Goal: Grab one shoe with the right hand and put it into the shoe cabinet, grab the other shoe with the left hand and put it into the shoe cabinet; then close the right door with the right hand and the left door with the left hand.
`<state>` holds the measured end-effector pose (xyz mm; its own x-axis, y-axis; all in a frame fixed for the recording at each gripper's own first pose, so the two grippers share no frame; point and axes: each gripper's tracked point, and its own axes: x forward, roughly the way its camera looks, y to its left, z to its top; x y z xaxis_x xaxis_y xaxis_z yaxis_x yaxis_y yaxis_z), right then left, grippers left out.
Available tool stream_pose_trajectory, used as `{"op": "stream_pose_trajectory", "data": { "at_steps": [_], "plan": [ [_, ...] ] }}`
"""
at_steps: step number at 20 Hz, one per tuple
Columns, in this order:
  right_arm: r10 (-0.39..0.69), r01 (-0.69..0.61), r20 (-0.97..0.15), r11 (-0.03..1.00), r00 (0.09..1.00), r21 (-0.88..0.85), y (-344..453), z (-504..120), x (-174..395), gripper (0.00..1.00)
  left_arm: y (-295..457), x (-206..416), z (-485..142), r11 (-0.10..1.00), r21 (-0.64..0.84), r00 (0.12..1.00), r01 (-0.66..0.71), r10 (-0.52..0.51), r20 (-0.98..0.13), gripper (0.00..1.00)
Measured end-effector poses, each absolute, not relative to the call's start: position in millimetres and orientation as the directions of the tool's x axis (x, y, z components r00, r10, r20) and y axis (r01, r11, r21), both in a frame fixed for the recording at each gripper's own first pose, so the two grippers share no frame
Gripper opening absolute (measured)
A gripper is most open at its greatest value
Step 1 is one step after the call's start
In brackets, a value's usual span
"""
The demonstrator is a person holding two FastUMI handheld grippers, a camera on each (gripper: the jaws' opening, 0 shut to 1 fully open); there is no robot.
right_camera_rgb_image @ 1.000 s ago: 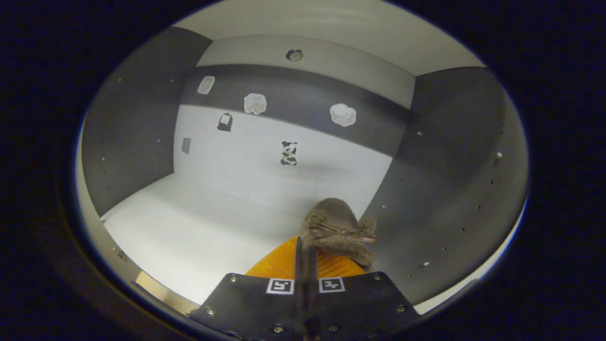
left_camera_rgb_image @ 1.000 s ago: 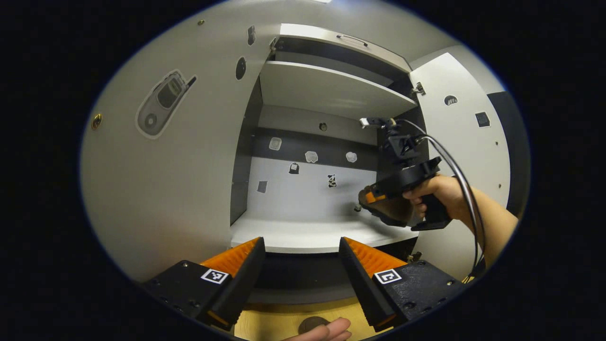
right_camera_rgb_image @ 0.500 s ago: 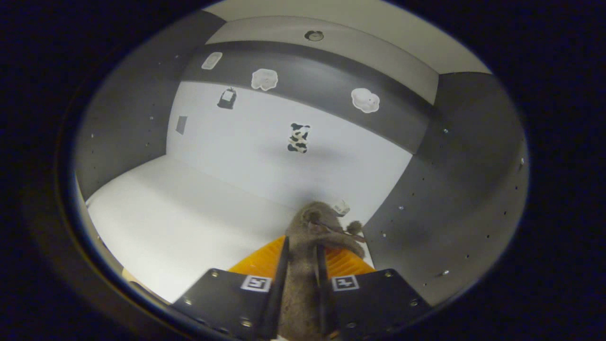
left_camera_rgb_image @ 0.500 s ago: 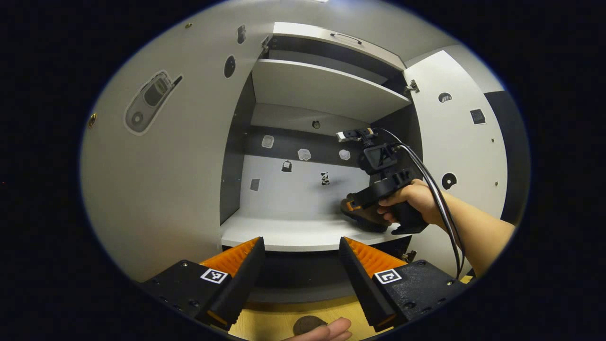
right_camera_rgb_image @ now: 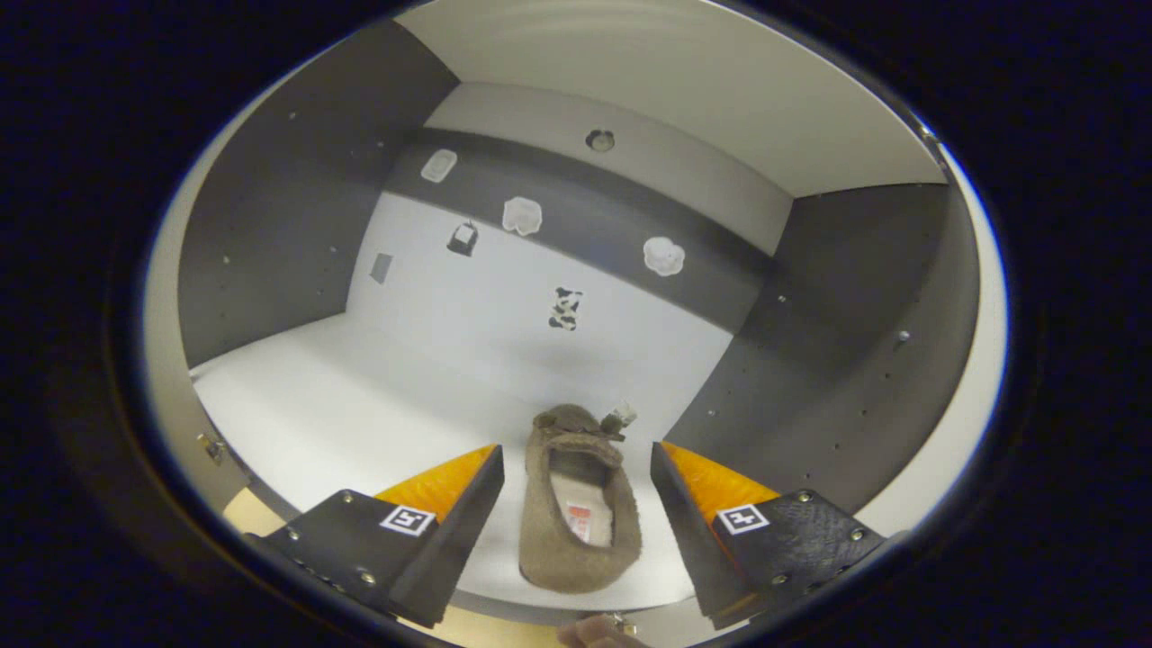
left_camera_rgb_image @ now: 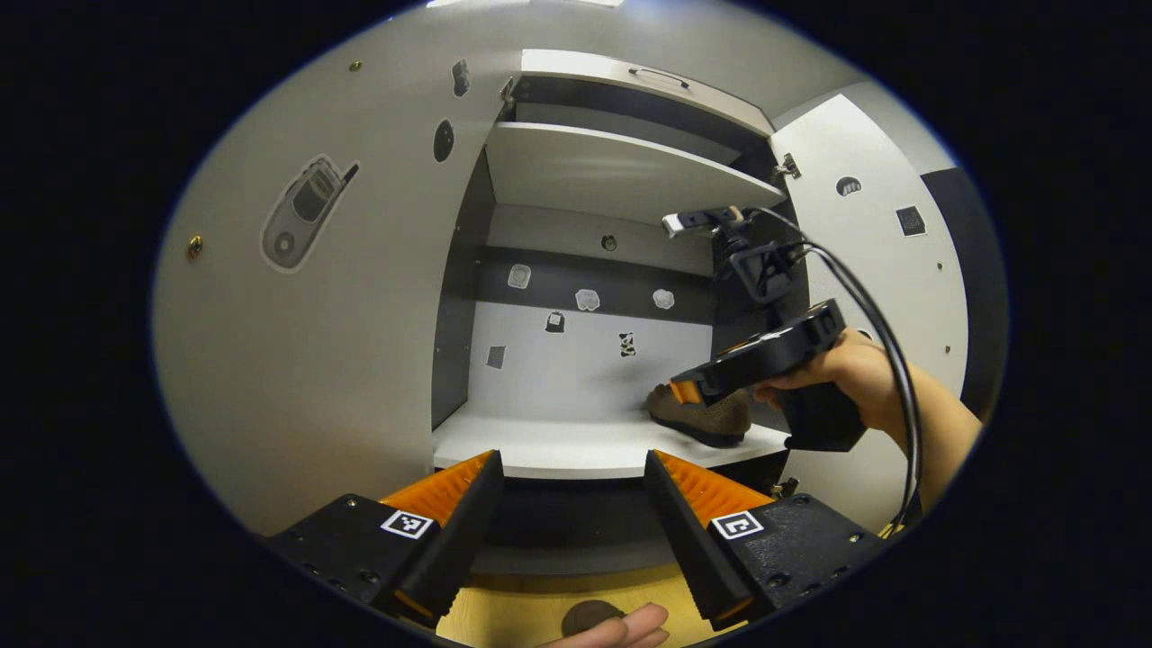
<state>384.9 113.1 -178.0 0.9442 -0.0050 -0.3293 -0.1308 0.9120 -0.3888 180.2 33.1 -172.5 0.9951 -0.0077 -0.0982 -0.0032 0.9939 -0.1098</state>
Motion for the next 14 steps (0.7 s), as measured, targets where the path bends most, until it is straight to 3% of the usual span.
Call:
{"op": "stream_pose_trajectory", "data": {
  "at_steps": [6, 11, 14],
  "plan": [
    [-0.010, -0.035, -0.148, 0.954, 0.989, -0.297, 87.8, -122.9, 293.5, 0.99, 16.9, 171.3, -175.1, 0.995, -0.099, 0.995, 0.000, -0.010, -0.100, 0.97],
    [0.130, -0.131, -0.018, 0.986, 0.991, -0.106, 87.5, -94.7, 206.2, 0.98, 6.6, 161.6, -181.6, 0.999, 0.013, 0.998, -0.038, 0.038, -0.057, 0.97],
    [0.126, -0.122, 0.073, 0.991, 0.989, -0.049, 71.3, -80.4, 167.6, 0.98, -6.4, 148.1, -222.4, 1.000, -0.010, 0.991, -0.012, 0.011, -0.134, 0.96]
  ]
}}
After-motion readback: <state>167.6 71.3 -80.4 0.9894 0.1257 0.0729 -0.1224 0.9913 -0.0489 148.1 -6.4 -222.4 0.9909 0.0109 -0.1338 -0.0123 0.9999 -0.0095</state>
